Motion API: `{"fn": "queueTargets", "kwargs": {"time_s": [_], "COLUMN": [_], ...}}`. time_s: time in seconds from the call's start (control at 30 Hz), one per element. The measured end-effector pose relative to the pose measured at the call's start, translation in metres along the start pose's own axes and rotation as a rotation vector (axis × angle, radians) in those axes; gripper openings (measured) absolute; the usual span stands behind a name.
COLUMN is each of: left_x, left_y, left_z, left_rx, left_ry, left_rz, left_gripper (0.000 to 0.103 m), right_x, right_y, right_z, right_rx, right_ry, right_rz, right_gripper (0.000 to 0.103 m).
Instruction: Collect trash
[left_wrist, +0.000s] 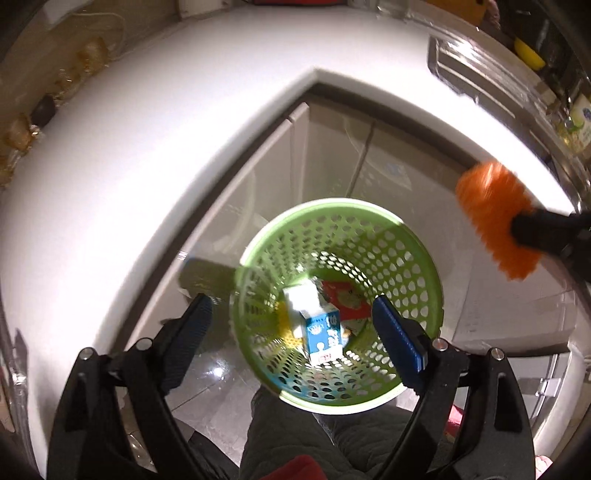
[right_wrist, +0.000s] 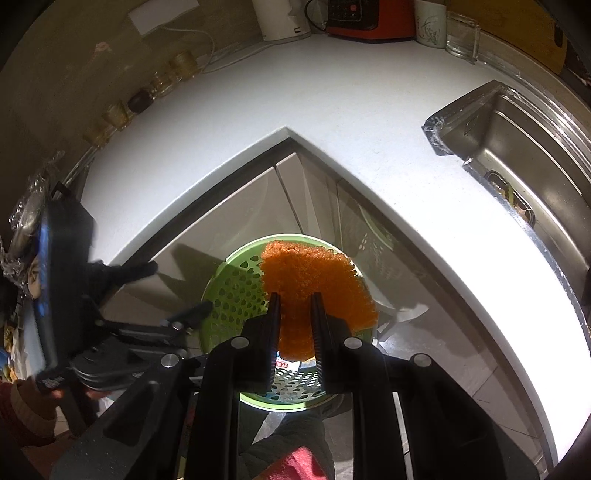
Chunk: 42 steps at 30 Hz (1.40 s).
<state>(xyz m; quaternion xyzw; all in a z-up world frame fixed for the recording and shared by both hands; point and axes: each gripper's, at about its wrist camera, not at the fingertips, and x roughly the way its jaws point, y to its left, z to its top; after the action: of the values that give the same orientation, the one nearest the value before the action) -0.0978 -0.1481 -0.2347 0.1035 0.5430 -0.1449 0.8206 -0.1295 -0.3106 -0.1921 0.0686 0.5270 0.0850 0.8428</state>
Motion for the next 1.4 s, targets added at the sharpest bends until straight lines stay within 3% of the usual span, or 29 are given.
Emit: {"fn": "queueTargets", "kwargs": {"time_s": [0.23,0.5,0.53,0.6,0.67,0.7,0.83,0.9,1.07,1.4], "left_x": [-0.02,-0.015,-0.015,-0.015,-0.016,-0.015,-0.018,-0.022,-0.043,-0.099], "left_y": [0.025,0.036,0.035,0.035,0.035,0.036,0.042,0.045,0.051,0.055], "left_z": [-0.007,-0.023,-0.024,-0.026,-0.027,-0.027,-0.026,-0.024,-0.015,0.01], "left_rx": [-0.06,-0.098,-0.096,-0.094,-0.093,-0.093,-0.107,-0.117,-0.137,-0.152], "left_ry": [-0.022,0.002,0.006,0.011,0.015,0.017,0.016,0.001,-0.056,-0.193], "left_rz": [0.029,0.074,0.078,0.086,0.089,0.091,0.102,0.111,0.119,0.124], "left_gripper": [0.086,0.092,0.092,0.092,0.092,0.092,0.092,0.092,0.092,0.092], "right_x": [0.043,0.146,0.158,0.177,0.188,0.19,0.18,0.166,0.107,0.013], "right_y": [0.013,0.029,0.031,0.033,0.034,0.037,0.036,0.036,0.035,0.035], "right_z": [-0.015,-0.051,-0.056,-0.063,-0.069,-0.071,-0.071,-0.065,-0.037,0.005], "right_rx": [-0.07,-0.141,-0.147,-0.158,-0.161,-0.162,-0.151,-0.138,-0.106,-0.072], "right_ry": [0.073,0.225,0.245,0.278,0.298,0.301,0.295,0.284,0.177,-0.017], "right_rz": [0.009,0.017,0.006,-0.015,-0.031,-0.044,-0.066,-0.096,-0.095,-0.121], "right_gripper": [0.019,0.02,0.024,0.041,0.073,0.075,0.086,0.086,0.099,0.099]}}
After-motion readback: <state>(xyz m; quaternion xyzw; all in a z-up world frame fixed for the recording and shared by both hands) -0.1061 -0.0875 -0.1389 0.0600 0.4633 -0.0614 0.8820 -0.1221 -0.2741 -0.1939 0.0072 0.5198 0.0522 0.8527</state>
